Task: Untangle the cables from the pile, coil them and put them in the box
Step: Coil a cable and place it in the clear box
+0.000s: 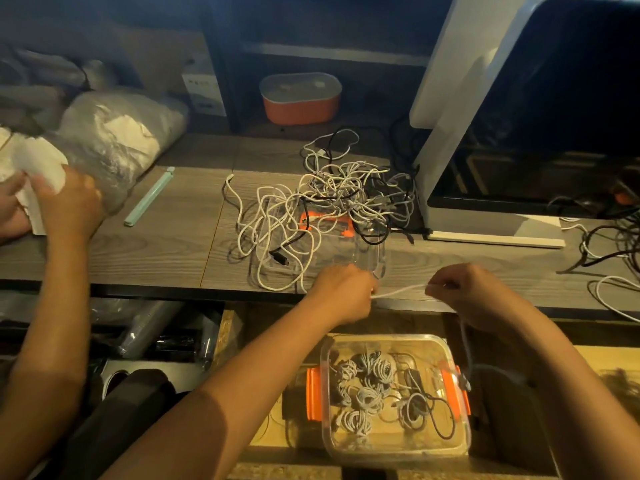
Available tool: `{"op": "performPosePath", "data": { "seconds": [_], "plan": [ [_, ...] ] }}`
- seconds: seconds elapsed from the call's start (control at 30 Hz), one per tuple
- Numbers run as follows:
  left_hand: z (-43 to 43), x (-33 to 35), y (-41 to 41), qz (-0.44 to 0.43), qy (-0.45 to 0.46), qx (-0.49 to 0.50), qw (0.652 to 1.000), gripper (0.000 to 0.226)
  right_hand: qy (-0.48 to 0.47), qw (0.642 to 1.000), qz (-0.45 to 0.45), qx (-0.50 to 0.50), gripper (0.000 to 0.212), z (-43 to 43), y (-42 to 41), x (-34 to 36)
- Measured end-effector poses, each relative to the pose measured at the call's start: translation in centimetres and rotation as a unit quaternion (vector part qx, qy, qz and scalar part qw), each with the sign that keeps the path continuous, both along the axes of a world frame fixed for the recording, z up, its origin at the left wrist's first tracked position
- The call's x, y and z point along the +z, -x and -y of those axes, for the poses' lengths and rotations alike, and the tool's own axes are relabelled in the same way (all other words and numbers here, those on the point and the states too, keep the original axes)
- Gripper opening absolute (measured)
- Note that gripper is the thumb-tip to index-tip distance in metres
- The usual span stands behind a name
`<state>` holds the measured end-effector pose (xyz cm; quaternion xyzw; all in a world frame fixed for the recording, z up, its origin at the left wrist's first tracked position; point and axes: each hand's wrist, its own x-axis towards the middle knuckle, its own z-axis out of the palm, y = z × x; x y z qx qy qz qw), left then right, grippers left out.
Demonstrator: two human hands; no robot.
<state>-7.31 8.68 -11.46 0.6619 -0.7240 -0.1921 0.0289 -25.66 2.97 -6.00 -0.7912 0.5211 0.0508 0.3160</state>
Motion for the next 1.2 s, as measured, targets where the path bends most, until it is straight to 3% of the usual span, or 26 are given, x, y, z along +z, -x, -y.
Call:
{"op": "performPosePath", "data": {
  "seconds": [0.07,0.13,0.23,0.3,0.4,0.5,0.53,0.57,0.67,0.93,1.1,1.2],
  "plan": [
    [0.1,-0.2,-0.2,-0.045,-0.050,0.016,0.998,0.035,0.022,1.000,-0.004,-0.022,0.017,0.3,0.5,-0.7],
    [0.3,0.0,-0.1,-0.169,-0.104,0.039,0.979,0.033,0.027,0.999,-0.016,-0.038,0.021,0.2,0.5,-1.7],
    [0.1,0.5,0.7,-0.447,-0.140,0.085,0.879,0.036,0.041,0.997,-0.019,-0.063,0.021,-0.3,0.1,-3.0],
    [-0.4,1.4,1.7,-0.560,-0.121,0.067,0.817,0.043,0.030,0.997,-0.008,-0.067,0.022,-0.9,-0.4,-4.1],
    [-1.1,2.7,3.4,-0.641,-0.108,0.007,0.759,0.047,0.007,0.999,-0.021,-0.049,0.028,-2.0,-1.8,-5.2],
    [-0.4,3.3,4.0,-0.688,-0.021,0.105,0.718,0.031,-0.008,1.000,0.012,0.002,0.024,-3.4,-3.5,-4.6],
    [0.0,3.3,4.1,-0.678,0.025,0.148,0.720,0.025,-0.015,0.999,0.020,0.027,0.022,-3.9,-4.2,-4.2],
    [0.4,3.1,4.0,-0.636,0.080,0.179,0.746,0.020,-0.017,0.998,0.035,0.051,0.020,-4.5,-4.8,-3.8],
    [1.0,2.7,3.7,-0.433,0.220,0.159,0.860,0.026,-0.008,0.994,0.080,0.074,0.016,-5.4,-5.8,-3.0],
    [0.4,2.8,1.3,-0.224,0.108,0.132,0.959,0.053,0.075,0.984,0.145,0.076,0.009,-4.2,-4.5,-1.0],
    [-0.5,2.7,1.0,-0.198,0.037,0.076,0.976,0.104,0.109,0.980,0.153,0.060,0.013,-3.4,-3.6,-1.2],
    [-0.2,2.9,1.0,-0.159,-0.002,0.052,0.986,0.092,0.090,0.977,0.187,0.055,0.030,-3.0,-2.9,-1.0]
  ]
}}
